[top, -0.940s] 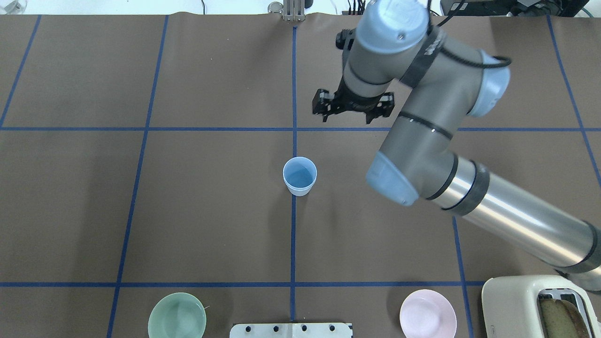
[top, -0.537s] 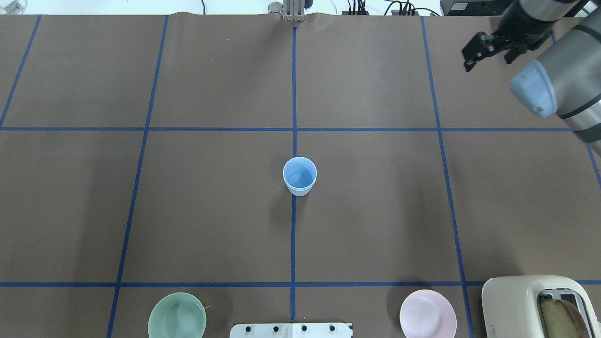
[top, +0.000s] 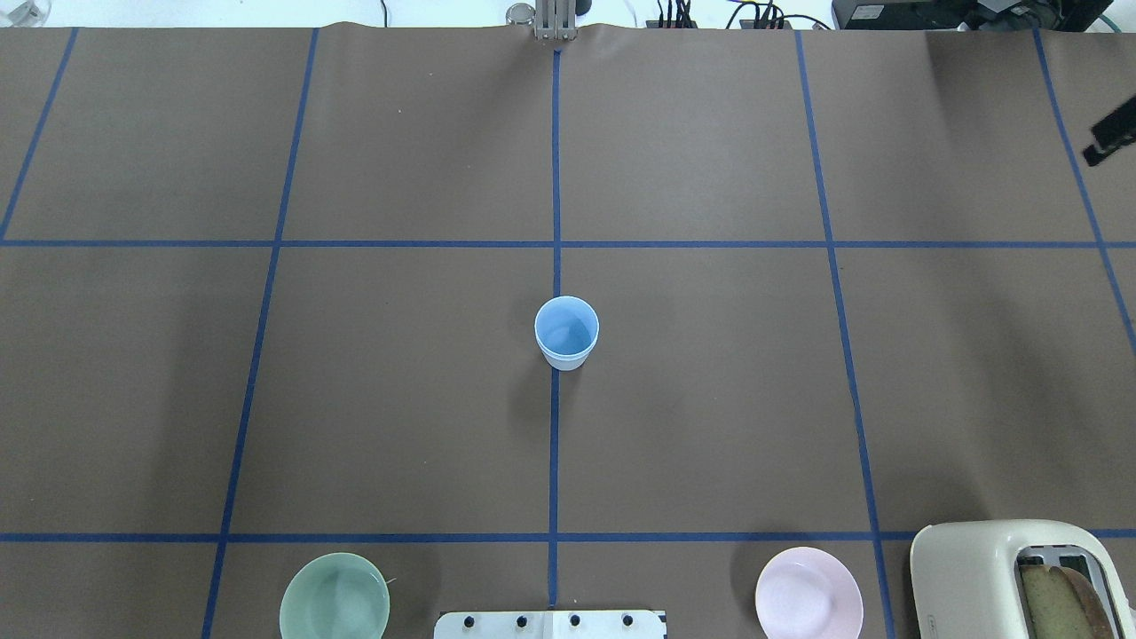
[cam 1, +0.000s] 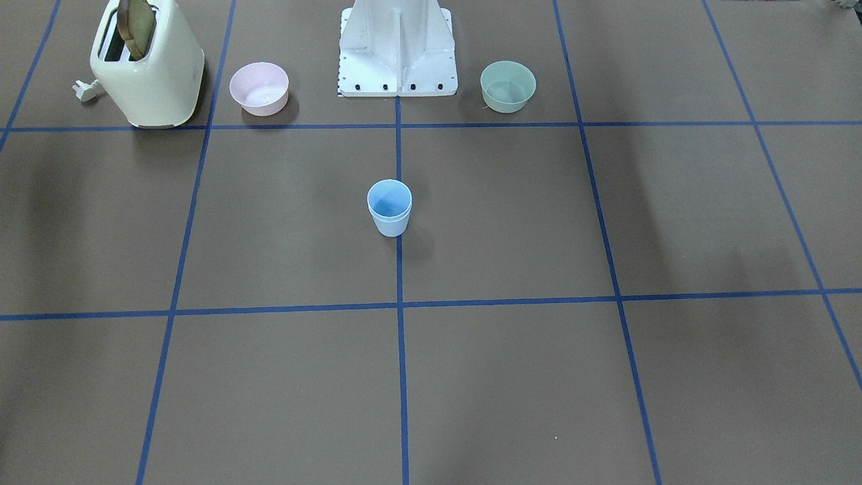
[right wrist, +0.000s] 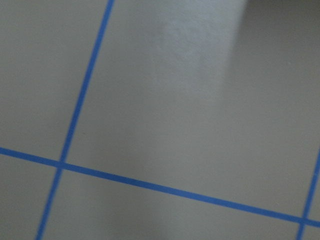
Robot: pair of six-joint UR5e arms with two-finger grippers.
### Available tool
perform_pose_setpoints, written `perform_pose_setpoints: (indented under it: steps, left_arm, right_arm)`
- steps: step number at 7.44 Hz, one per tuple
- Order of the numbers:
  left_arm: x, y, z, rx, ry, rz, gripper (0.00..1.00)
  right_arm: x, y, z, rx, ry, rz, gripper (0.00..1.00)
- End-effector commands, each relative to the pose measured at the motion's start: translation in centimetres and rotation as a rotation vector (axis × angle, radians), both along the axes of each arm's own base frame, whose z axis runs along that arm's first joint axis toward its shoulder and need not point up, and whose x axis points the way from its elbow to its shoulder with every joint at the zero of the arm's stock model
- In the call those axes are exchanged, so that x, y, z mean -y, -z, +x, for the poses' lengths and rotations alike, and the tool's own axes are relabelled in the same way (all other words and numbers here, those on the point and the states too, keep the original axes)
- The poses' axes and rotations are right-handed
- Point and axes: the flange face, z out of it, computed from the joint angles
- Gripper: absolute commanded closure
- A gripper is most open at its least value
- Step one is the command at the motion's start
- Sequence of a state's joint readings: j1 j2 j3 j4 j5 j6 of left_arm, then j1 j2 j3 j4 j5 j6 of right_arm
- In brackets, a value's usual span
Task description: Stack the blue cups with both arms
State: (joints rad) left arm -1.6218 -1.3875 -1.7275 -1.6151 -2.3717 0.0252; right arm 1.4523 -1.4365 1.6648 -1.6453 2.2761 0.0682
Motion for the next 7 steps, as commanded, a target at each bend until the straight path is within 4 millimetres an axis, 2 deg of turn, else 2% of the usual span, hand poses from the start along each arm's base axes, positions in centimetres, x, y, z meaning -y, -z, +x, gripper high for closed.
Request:
perform_pose_setpoints:
  steps: [1, 3, 7]
  left_arm:
    - [0.1, 0.6, 0.0, 0.002, -0.001, 0.013, 0.01]
    - [0.1, 0.6, 0.1, 0.002, -0.004, 0.012, 0.01]
    - [0.1, 0.5, 0.1, 0.002, -0.004, 0.010, 0.01]
  right_arm:
    - [-4.9, -5.7, 3.8, -0.009, -0.057, -0.080, 0.00]
    - [-6.4, -7.3, 4.2, -0.013, -0.064, -0.110, 0.00]
    - [-6.7, -7.4, 4.2, -0.011, -0.072, -0.120, 0.00]
